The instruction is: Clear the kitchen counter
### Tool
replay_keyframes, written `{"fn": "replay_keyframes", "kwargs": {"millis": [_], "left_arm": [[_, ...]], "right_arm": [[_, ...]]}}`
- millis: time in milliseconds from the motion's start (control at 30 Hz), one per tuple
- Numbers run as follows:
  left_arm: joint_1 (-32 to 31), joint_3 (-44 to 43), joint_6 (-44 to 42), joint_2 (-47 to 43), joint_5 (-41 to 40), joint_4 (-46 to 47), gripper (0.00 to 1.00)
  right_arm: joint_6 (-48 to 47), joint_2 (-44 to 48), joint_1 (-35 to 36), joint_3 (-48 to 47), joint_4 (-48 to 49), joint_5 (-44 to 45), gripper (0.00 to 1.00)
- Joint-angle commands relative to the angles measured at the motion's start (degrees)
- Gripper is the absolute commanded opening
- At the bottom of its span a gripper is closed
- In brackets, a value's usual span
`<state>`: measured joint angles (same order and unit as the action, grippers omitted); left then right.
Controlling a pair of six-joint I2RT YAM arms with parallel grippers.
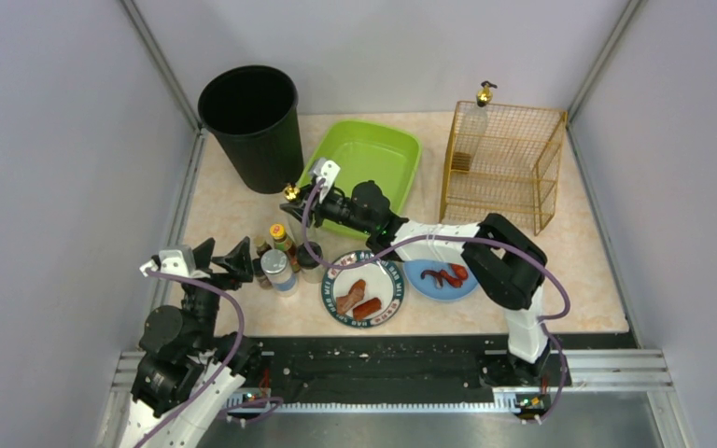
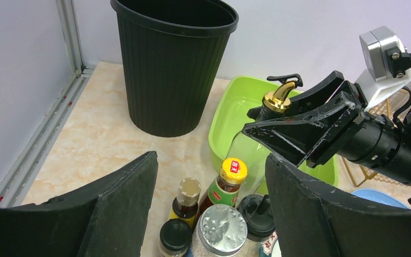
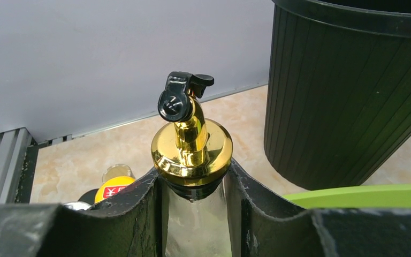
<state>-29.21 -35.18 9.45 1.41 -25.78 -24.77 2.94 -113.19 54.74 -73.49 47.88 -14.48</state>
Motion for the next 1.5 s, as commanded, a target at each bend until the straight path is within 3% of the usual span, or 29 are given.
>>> {"fn": "replay_keyframes", "kwargs": {"millis": [0,700,1167,1467], "left_arm": [[-0.1,0.4,-0.6,0.5,0.5,2.6,0.78],[-0.1,0.4,-0.7,0.6,0.4,2.5,0.77],[-0.1,0.3,-0.7,0.2,0.3,2.3,0.77],[-0.1,0.2,-0.7,-0.1,0.3,2.4,0.77]], "right_arm": [[-0.6,6.6,0.7,-1.5,6.2,-1.2,0.0],[-7.6,15.1,0.7,-5.9,1.8,3.1,0.0],[-16.6,24.9,0.5,-10.3,-11.3,11.9,0.0],[-20.2,31.2,-5.1,-13.9,-21.5,15.7,0.0]]}}
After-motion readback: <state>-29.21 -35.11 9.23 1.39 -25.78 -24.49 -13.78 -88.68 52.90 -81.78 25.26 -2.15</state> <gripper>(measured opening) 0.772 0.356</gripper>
